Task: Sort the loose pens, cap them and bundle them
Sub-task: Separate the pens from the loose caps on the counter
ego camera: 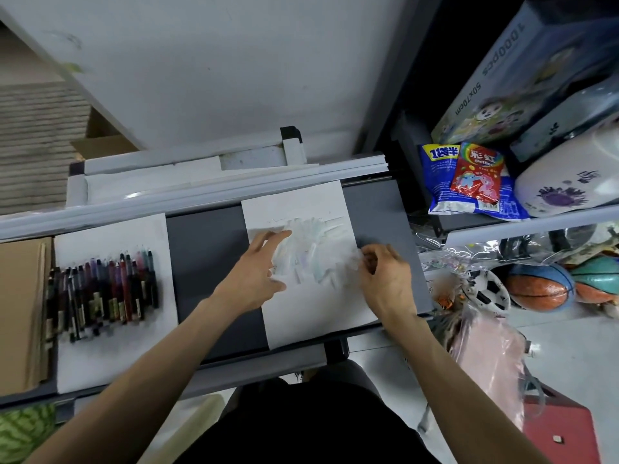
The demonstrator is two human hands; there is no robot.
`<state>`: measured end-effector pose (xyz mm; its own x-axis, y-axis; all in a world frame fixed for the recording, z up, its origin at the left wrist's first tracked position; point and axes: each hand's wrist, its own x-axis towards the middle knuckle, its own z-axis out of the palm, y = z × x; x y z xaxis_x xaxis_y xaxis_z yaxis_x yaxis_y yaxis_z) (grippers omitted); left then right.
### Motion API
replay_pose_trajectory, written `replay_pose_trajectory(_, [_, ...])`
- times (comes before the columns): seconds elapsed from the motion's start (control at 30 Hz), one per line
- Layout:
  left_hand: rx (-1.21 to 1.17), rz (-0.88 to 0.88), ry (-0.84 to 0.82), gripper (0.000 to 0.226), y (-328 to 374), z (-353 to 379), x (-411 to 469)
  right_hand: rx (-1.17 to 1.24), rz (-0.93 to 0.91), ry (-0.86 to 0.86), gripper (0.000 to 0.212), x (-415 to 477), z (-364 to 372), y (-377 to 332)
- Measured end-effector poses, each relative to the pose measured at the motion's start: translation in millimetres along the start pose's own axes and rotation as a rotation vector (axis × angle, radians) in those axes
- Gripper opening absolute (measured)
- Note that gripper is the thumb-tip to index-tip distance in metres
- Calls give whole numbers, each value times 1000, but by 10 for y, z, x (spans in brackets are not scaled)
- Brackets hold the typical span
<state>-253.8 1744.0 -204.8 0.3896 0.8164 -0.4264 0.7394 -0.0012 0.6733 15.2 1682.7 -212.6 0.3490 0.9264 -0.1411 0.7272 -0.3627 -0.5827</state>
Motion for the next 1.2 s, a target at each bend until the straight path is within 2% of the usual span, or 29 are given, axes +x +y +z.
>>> replay_pose_trajectory(0.13, [19, 3, 30, 104, 31, -28, -4, 85, -41, -91, 22, -44, 178, -116])
replay_pose_trajectory(0.27, [-65, 57, 296, 81, 84, 144, -123, 156, -211, 55, 33, -79, 260, -174])
replay_pose_trajectory(0.43, [-162, 27, 490, 61, 314, 585, -62, 247, -341, -8, 43, 136, 382, -341])
replay_pose_trajectory(0.57, [-164, -15, 608, 55, 354, 745, 88, 276, -335, -4, 43, 212, 552, -396])
replay_pose_trajectory(0.73, [-179, 37, 562, 56, 385, 896, 151, 330, -357, 45, 44, 82, 717, -391])
replay_pose_trajectory(0.9, [-180, 94, 546, 54, 333, 877, 143, 411, -333, 75, 36, 55, 746, -412])
replay_pose_trajectory(1.03, [-159, 94, 592, 50, 221, 764, 101, 446, -382, 114, 34, 155, 646, -375])
replay_pose_trajectory(1.2, [-93, 23, 591, 51, 119, 727, 81, 364, -355, 7, 38, 280, 597, -285])
